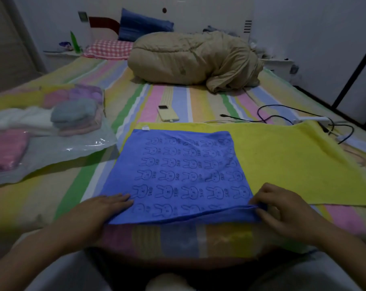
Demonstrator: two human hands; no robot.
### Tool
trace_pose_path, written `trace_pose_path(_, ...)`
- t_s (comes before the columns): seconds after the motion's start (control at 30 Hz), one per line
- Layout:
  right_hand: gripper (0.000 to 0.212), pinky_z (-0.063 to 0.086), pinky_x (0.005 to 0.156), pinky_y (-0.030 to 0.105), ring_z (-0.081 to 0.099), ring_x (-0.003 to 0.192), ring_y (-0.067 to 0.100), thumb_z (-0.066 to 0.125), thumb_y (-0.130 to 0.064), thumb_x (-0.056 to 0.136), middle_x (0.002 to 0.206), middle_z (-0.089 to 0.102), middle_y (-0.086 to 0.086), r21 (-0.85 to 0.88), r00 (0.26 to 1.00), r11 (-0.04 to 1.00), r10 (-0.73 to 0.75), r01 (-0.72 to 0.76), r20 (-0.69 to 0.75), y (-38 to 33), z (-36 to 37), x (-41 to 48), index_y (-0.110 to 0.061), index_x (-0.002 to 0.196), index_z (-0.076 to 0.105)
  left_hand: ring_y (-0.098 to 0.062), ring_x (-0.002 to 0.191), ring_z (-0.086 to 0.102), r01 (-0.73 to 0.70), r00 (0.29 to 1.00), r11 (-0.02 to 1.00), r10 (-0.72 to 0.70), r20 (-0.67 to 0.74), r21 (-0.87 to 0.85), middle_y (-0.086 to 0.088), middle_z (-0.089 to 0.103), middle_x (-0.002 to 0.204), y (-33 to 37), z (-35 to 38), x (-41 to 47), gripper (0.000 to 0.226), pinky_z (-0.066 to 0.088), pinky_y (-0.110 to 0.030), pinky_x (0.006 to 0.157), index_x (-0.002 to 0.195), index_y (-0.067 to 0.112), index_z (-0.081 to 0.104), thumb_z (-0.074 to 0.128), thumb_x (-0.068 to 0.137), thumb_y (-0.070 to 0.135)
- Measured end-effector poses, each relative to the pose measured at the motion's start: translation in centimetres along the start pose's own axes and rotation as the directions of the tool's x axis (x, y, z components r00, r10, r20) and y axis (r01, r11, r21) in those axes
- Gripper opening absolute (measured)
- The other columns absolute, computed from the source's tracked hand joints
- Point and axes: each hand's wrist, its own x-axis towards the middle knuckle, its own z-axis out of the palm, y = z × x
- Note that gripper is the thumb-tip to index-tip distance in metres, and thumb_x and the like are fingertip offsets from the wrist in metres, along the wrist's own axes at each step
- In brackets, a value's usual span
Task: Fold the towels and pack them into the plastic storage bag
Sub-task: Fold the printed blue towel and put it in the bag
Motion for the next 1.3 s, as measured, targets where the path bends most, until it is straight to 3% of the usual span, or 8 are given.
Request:
trace_pose_path(0.07,0.026,0.05,0.067,0.03,0.058,0.073,-0.001,0.045,-0.038,0.074,0.081,0.058,-0.017,0.075,0.992,0.993,0.079,-0.086,0.101,-0.3,0.1,0.7,-0.041,0.093,0.063,-0.003,0.14,0.03,0.091,0.964,0.988,-0.056,0.26,-0.126,0.011,0.02,0.156,-0.2,-0.9,0.2,0.087,0.028,-0.021,0.113,0.148,0.037,0.013,0.038,0.068,0.061)
trace_pose_path(0.13,0.034,0.05,0.073,0.034,0.063,0.076,0.004,0.038,-0.036,0.072,0.077,0.065,-0.014,0.227,0.979,0.959,0.14,-0.172,0.148,-0.3,0.1,2.1,-0.039,0.082,0.07,0.005,0.142,0.015,0.237,0.863,0.941,-0.089,0.498,-0.243,0.021,0.011,0.155,-0.4,-2.8,1.4,0.101,0.016,-0.018,0.117,0.147,0.042,0.014,0.036,0.059,0.086)
trace_pose_path(0.23,0.034,0.049,0.08,0.032,0.062,0.085,0.004,0.038,-0.024,0.082,0.083,0.068,-0.018,0.332,0.971,0.914,0.236,-0.233,0.033,0.7,0.6,5.7,-0.034,0.084,0.071,0.011,0.11,0.055,0.265,0.943,0.893,-0.16,0.293,-0.365,0.026,0.06,0.122,-1.4,-5.0,5.6,0.091,0.04,-0.017,0.101,0.12,0.038,0.061,0.036,0.054,0.095)
trace_pose_path(0.43,0.028,0.047,0.091,0.036,0.055,0.106,0.013,0.048,-0.006,0.095,0.117,0.061,-0.006,0.228,0.931,0.924,0.34,-0.306,-0.13,5.4,3.2,16.1,-0.022,0.112,0.064,-0.016,0.093,0.067,0.297,0.921,0.896,-0.36,-0.147,-0.33,0.004,0.073,0.101,-6.2,-4.1,17.5,0.023,0.051,-0.03,0.085,0.102,0.022,0.071,0.057,0.085,0.016)
trace_pose_path(0.63,0.02,0.049,0.086,0.038,0.054,0.107,0.014,0.054,-0.025,0.096,0.117,0.059,-0.007,0.042,0.953,0.956,0.292,-0.289,-0.085,9.6,4.7,23.3,-0.025,0.115,0.062,-0.022,0.101,0.064,0.31,0.916,0.908,-0.365,-0.168,-0.283,0.001,0.071,0.107,-11.0,-1.9,25.3,0.025,0.051,-0.035,0.086,0.107,0.021,0.07,0.056,0.088,0.014)
trace_pose_path(0.77,0.014,0.045,0.07,0.031,0.05,0.078,0.007,0.055,-0.041,0.094,0.091,0.058,-0.01,-0.03,0.971,0.971,0.238,-0.238,-0.013,11.6,5.7,24.7,-0.029,0.097,0.062,-0.017,0.092,0.06,0.252,0.961,0.956,-0.266,-0.079,-0.15,0.004,0.066,0.101,-12.5,-1.5,27.6,0.02,0.047,-0.029,0.075,0.106,0.024,0.066,0.065,0.088,0.032)
trace_pose_path(1.0,0.045,0.036,0.056,0.025,0.052,0.061,0.004,0.043,-0.065,0.08,0.067,0.06,-0.011,0.069,0.988,0.986,0.155,-0.155,0.007,13.6,6.8,25.0,-0.026,0.071,0.062,-0.015,0.083,0.052,0.145,0.988,0.985,-0.15,-0.044,-0.092,0.011,0.052,0.084,-14.8,-1.6,27.6,0.027,0.042,-0.03,0.068,0.085,0.031,0.05,0.07,0.08,0.049)
trace_pose_path(1.3,0.04,0.038,0.053,0.033,0.048,0.054,0.008,0.041,-0.07,0.076,0.056,0.052,-0.008,-0.022,0.994,0.994,0.11,-0.11,0.012,14.5,6.4,26.5,-0.034,0.065,0.053,-0.011,0.075,0.05,0.116,0.986,0.985,-0.129,-0.101,-0.13,0.011,0.051,0.082,-15.3,-1.3,26.2,0.022,0.046,-0.033,0.066,0.076,0.028,0.051,0.068,0.085,0.039)
